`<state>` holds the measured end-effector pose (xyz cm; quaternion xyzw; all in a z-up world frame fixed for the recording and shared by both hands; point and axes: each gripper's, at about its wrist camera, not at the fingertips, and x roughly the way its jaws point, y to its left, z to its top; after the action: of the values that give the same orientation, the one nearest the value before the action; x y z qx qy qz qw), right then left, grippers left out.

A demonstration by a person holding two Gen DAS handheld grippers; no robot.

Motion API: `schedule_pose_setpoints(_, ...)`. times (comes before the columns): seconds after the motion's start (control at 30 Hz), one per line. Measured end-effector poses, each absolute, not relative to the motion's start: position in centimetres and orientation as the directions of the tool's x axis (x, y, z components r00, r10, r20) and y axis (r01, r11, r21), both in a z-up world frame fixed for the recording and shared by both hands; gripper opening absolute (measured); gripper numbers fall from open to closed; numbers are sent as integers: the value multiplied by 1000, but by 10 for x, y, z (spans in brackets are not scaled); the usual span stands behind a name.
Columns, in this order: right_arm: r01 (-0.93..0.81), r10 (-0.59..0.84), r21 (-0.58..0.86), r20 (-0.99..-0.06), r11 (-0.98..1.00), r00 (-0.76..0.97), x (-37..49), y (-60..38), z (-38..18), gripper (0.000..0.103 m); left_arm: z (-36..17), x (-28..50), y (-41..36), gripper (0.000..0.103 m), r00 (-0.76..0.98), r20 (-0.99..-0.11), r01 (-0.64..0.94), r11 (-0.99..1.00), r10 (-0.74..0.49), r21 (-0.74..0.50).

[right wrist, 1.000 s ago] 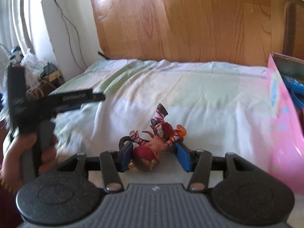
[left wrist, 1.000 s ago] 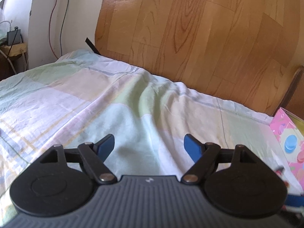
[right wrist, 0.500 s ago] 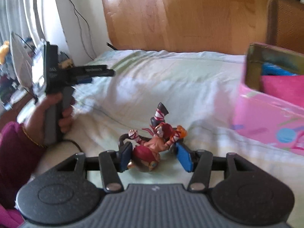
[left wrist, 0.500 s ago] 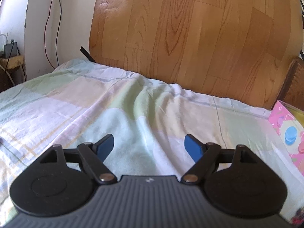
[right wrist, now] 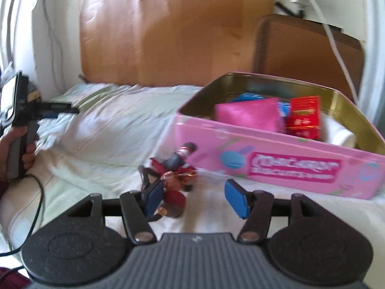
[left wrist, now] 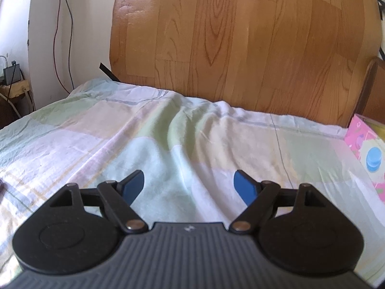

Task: Organize rigid objects
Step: 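Lift the red toy figure and carry it over the pink tin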

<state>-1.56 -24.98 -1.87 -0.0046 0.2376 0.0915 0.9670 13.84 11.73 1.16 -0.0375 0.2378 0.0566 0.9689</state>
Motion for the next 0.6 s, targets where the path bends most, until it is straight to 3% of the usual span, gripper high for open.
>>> schedule_pose_setpoints(0.1,-89,93,30,-423,996,901,-21,-264,-16,59,12,136,112,84,870,-486,-120,992,83,-46)
schedule_pose_setpoints(0.23,-63,104,118,-384,991,917,-27,-287,-11,59,17,121,93,84,869,-494,-39,994,-14,-97)
schedule_pose_setpoints(0.37,-96,162,188,-370,977,915,-32,-297,-10,59,26,103,58,84,835,-502,155,972,-225,-177)
schedule_pose_setpoints(0.47,-166,232,205,-359,964,904,-36,-291,-12,64,29,93,24,84,739,-525,351,906,-422,-236)
schedule_pose_setpoints(0.6,-267,322,193,-364,944,874,-40,-274,-18,68,30,76,-14,84,608,-531,527,801,-590,-285)
